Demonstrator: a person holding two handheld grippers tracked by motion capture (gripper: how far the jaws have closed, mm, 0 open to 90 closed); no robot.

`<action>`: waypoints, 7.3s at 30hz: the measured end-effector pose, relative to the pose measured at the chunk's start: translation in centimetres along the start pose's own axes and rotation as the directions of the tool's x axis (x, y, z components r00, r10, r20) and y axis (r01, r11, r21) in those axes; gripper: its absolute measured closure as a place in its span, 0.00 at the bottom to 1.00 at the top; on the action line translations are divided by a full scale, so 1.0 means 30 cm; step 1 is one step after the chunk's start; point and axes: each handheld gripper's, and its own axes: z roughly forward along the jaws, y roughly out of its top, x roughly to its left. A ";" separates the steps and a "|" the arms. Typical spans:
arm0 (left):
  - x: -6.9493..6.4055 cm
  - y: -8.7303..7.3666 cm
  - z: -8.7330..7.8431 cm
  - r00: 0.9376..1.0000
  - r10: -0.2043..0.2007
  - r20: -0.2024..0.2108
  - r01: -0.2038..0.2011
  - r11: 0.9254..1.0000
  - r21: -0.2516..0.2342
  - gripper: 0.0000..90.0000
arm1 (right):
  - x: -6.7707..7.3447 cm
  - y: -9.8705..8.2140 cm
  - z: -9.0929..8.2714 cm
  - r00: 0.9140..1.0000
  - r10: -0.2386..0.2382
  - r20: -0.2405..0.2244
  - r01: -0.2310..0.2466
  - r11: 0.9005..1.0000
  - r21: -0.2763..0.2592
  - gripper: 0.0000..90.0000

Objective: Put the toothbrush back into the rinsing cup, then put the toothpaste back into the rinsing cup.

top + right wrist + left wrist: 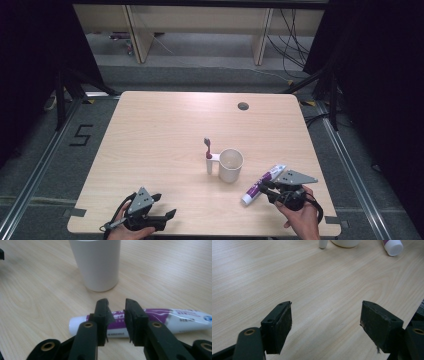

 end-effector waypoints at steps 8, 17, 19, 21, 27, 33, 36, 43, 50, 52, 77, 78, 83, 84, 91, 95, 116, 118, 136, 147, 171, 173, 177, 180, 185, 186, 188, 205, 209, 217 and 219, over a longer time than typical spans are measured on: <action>-0.005 -0.002 0.007 1.000 0.022 0.007 -0.022 1.000 0.013 0.28 | 0.015 0.024 0.064 0.998 -0.063 -0.020 0.063 0.998 0.020 0.98; -0.015 0.002 0.007 0.999 0.038 0.005 -0.038 0.999 -0.010 0.30 | 0.034 0.039 0.111 0.997 -0.062 -0.046 0.064 0.997 0.051 1.00; -0.015 0.002 0.007 0.999 0.039 0.005 -0.038 0.999 -0.009 0.30 | 0.042 0.040 0.118 0.998 -0.047 -0.043 0.050 0.997 0.056 1.00; -0.015 0.001 0.007 0.999 0.039 0.005 -0.039 0.999 -0.009 0.30 | 0.039 0.043 0.130 0.995 -0.074 -0.062 0.078 0.995 0.058 1.00; -0.021 0.000 0.010 0.999 0.046 0.006 -0.046 0.999 -0.001 0.30 | 0.054 0.046 0.154 0.993 -0.085 -0.082 0.092 0.993 0.079 1.00; -0.020 0.002 0.009 0.999 0.051 0.006 -0.051 0.999 0.005 0.30 | 0.061 0.041 0.176 0.993 -0.080 -0.090 0.090 0.989 0.113 1.00; -0.020 0.003 0.006 0.998 0.063 0.004 -0.063 0.998 0.018 0.30 | 0.068 0.033 0.181 0.994 -0.063 -0.086 0.075 0.988 0.134 1.00; -0.022 -0.002 0.006 0.998 0.060 0.008 -0.060 0.998 0.003 0.30 | 0.073 0.024 0.172 0.989 -0.091 -0.120 0.109 0.981 0.161 1.00; -0.035 -0.001 0.010 0.998 0.064 0.017 -0.064 0.998 -0.001 0.30 | 0.080 0.005 0.131 0.988 -0.103 -0.116 0.122 0.978 0.171 1.00; -0.035 -0.001 0.009 0.998 0.062 0.019 -0.062 0.998 -0.001 0.30 | 0.079 -0.001 0.110 0.989 -0.087 -0.117 0.109 0.974 0.197 1.00; -0.043 -0.005 0.018 0.996 0.076 0.040 -0.076 0.997 0.001 0.31 | -0.007 -0.115 -0.078 0.997 -0.066 -0.050 0.076 0.969 0.236 0.98; -0.040 -0.003 0.015 0.995 0.089 0.038 -0.090 0.996 0.011 0.31 | -0.010 -0.116 -0.077 0.996 -0.068 -0.054 0.079 0.969 0.232 0.97; -0.046 -0.003 0.019 0.997 0.071 0.040 -0.071 0.997 0.003 0.31 | -0.006 -0.075 -0.096 0.998 -0.054 -0.030 0.059 0.975 0.215 0.87; -0.046 -0.004 0.020 0.997 0.071 0.040 -0.071 0.997 0.004 0.31 | 0.001 -0.063 -0.102 1.000 -0.021 -0.004 0.021 0.977 0.210 0.84; -0.042 -0.004 0.017 0.996 0.081 0.038 -0.081 0.997 0.005 0.31 | -0.044 0.000 -0.076 0.990 -0.047 0.132 0.000 0.943 0.333 0.55; -0.042 -0.004 0.016 0.997 0.075 0.032 -0.075 0.997 0.004 0.31 | -0.072 0.024 -0.030 0.988 -0.040 0.150 -0.020 0.925 0.381 0.51; -0.043 -0.002 0.014 0.995 0.089 0.035 -0.090 0.996 0.014 0.31 | -0.141 0.094 0.099 0.993 0.015 0.115 -0.078 0.822 0.564 0.62; -0.044 -0.003 0.014 0.996 0.079 0.037 -0.079 0.997 0.001 0.31 | -0.145 0.096 0.104 0.993 0.008 0.114 -0.073 0.810 0.581 0.63; -0.044 -0.003 0.015 0.996 0.073 0.041 -0.073 0.997 -0.002 0.31 | -0.147 0.146 0.165 0.996 -0.053 0.072 -0.013 0.709 0.705 0.64; -0.046 -0.003 0.015 0.997 0.065 0.046 -0.065 0.998 -0.001 0.31 | -0.154 0.157 0.174 0.997 -0.024 0.070 -0.035 0.683 0.730 0.66; -0.045 -0.002 0.012 0.996 0.077 0.046 -0.078 0.997 0.014 0.31 | -0.171 0.168 0.193 0.998 -0.027 0.064 -0.032 0.640 0.768 0.84; -0.041 -0.001 0.012 0.995 0.087 0.038 -0.088 0.996 0.015 0.31 | -0.176 0.167 0.198 0.998 -0.050 0.035 0.005 0.639 0.769 0.84; -0.046 -0.003 0.015 0.996 0.069 0.048 -0.069 0.998 -0.003 0.31 | -0.175 0.175 0.204 0.998 -0.035 0.042 -0.011 0.621 0.784 0.84; -0.041 -0.001 0.012 0.995 0.094 0.040 -0.095 0.995 0.018 0.31 | -0.178 0.172 0.204 0.998 -0.041 0.038 -0.005 0.623 0.782 0.84; -0.045 -0.002 0.015 0.997 0.066 0.049 -0.066 0.998 -0.008 0.32 | -0.173 0.172 0.194 0.999 -0.026 0.043 -0.017 0.629 0.777 0.85; -0.040 -0.002 0.012 0.995 0.083 0.046 -0.083 0.997 0.003 0.32 | -0.175 0.170 0.190 0.999 -0.032 0.025 0.001 0.632 0.775 0.85; -0.037 0.000 0.009 0.995 0.090 0.038 -0.091 0.996 0.017 0.32 | -0.176 0.165 0.183 1.000 -0.023 0.001 0.014 0.649 0.761 0.85; -0.029 -0.001 0.009 0.999 0.045 0.025 -0.045 0.999 0.001 0.30 | -0.203 0.241 0.047 1.000 -0.011 0.025 -0.003 0.865 0.502 0.85; -0.031 -0.002 0.010 0.999 0.047 0.022 -0.047 0.999 0.010 0.28 | -0.202 0.276 0.026 0.999 0.009 0.044 -0.026 0.906 0.422 0.85; -0.025 -0.004 0.013 0.998 0.062 0.013 -0.062 0.997 0.036 0.23 | -0.209 0.342 0.014 0.999 -0.008 0.045 -0.006 0.952 0.306 0.85; -0.027 -0.004 0.016 0.999 0.037 0.016 -0.037 0.999 0.024 0.22 | -0.209 0.351 0.019 0.999 -0.028 0.041 0.014 0.953 0.302 0.85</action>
